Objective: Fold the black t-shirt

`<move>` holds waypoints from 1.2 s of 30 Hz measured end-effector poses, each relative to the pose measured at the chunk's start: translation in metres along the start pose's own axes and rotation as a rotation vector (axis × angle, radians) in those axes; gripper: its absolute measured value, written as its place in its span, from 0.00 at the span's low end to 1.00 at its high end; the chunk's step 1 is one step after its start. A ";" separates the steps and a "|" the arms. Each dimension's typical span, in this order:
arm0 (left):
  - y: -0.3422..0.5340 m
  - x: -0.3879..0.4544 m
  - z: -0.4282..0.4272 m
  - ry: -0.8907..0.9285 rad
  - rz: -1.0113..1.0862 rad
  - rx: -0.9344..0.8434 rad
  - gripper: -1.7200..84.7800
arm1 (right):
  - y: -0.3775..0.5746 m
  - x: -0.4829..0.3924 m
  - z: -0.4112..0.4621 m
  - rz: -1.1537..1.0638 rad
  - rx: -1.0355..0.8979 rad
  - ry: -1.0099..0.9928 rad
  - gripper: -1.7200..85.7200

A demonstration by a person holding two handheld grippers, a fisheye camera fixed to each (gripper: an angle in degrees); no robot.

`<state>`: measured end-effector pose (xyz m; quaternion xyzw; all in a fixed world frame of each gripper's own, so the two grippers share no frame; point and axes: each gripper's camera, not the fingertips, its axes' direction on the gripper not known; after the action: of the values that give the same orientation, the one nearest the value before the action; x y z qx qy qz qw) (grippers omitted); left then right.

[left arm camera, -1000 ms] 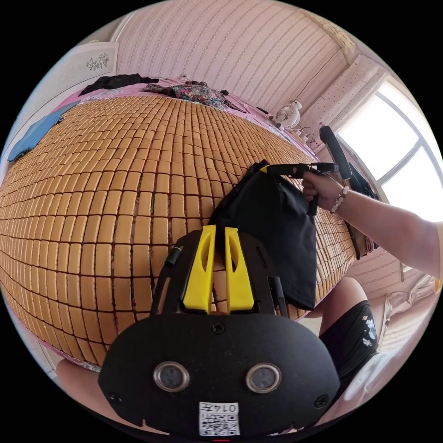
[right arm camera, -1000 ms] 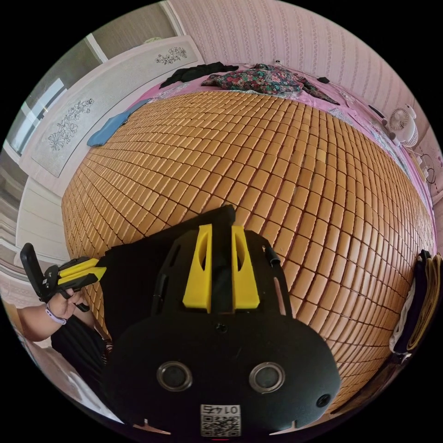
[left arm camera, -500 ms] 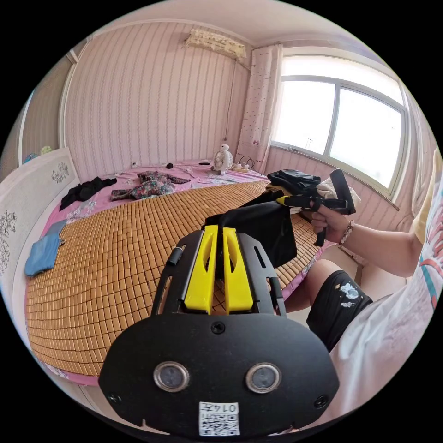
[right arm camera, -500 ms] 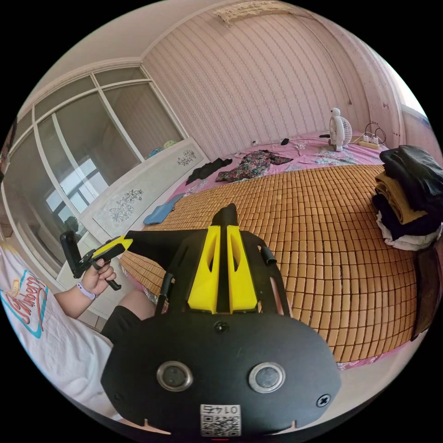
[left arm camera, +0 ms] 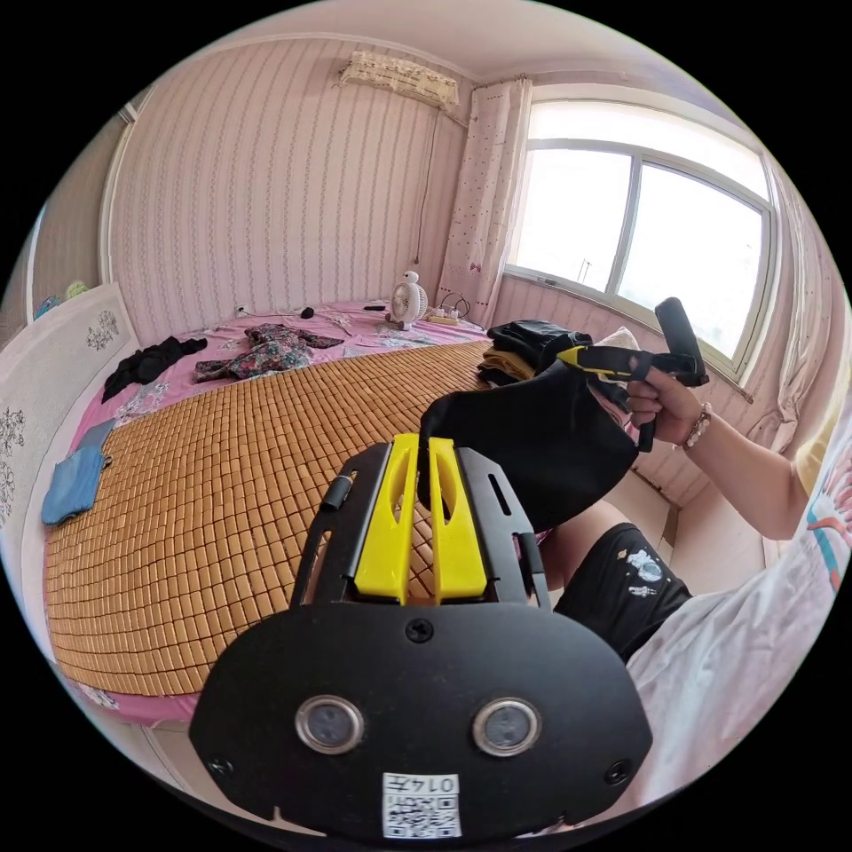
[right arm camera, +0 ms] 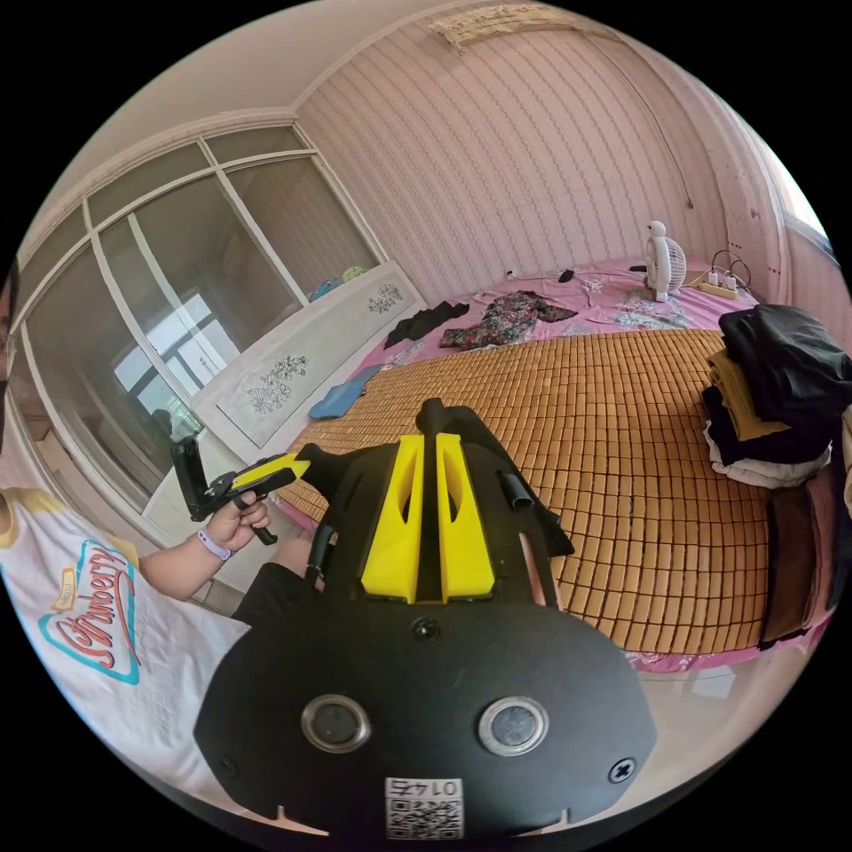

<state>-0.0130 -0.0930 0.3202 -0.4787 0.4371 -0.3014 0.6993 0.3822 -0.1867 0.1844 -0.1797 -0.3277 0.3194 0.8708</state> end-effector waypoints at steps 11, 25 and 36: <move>-0.005 -0.010 0.147 0.148 -0.114 -0.285 0.02 | 0.039 0.142 0.078 0.363 -0.218 0.135 0.03; -0.044 -0.008 0.344 0.033 0.112 -0.401 0.08 | 0.040 0.181 0.088 0.331 -0.227 0.255 0.03; -0.051 -0.006 0.373 0.121 0.085 -0.450 0.07 | 0.061 0.185 0.080 0.322 -0.234 0.236 0.03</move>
<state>0.3194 0.0452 0.4296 -0.5848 0.5541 -0.1948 0.5595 0.4083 -0.0089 0.2950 -0.3658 -0.2253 0.3908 0.8141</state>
